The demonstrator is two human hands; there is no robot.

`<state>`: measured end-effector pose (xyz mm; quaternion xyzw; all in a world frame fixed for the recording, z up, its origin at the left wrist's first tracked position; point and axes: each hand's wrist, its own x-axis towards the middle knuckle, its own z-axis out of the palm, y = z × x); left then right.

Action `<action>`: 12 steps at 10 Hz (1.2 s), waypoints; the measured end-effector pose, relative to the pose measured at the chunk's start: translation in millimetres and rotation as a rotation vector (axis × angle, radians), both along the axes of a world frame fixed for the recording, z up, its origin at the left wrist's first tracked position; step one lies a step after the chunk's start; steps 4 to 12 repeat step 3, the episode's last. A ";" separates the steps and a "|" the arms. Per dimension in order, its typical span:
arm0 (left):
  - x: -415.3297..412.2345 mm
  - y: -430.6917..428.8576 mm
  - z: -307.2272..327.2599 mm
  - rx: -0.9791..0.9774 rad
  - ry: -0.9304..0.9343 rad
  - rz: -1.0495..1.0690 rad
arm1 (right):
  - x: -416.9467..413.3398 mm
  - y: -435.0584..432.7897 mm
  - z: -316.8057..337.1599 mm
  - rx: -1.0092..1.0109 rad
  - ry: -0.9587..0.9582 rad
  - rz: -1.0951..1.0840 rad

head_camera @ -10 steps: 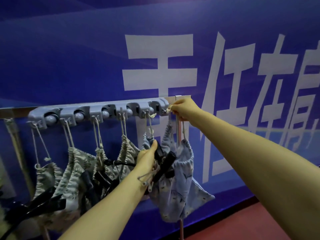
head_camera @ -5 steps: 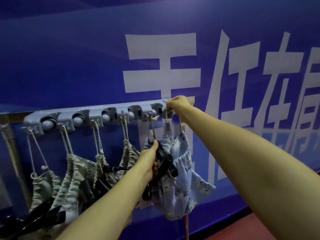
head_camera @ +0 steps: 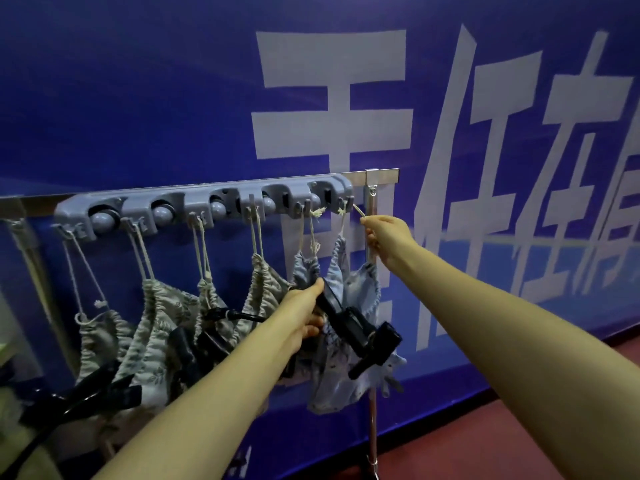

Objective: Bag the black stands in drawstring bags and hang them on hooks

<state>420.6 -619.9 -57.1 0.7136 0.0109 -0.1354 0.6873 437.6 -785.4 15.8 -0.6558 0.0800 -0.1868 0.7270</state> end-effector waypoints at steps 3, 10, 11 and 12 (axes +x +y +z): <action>-62.0 21.4 14.2 0.134 0.098 -0.058 | -73.4 -7.0 20.4 -0.377 -0.079 0.104; -62.0 21.4 14.2 0.134 0.098 -0.058 | -73.4 -7.0 20.4 -0.377 -0.079 0.104; -62.0 21.4 14.2 0.134 0.098 -0.058 | -73.4 -7.0 20.4 -0.377 -0.079 0.104; -62.0 21.4 14.2 0.134 0.098 -0.058 | -73.4 -7.0 20.4 -0.377 -0.079 0.104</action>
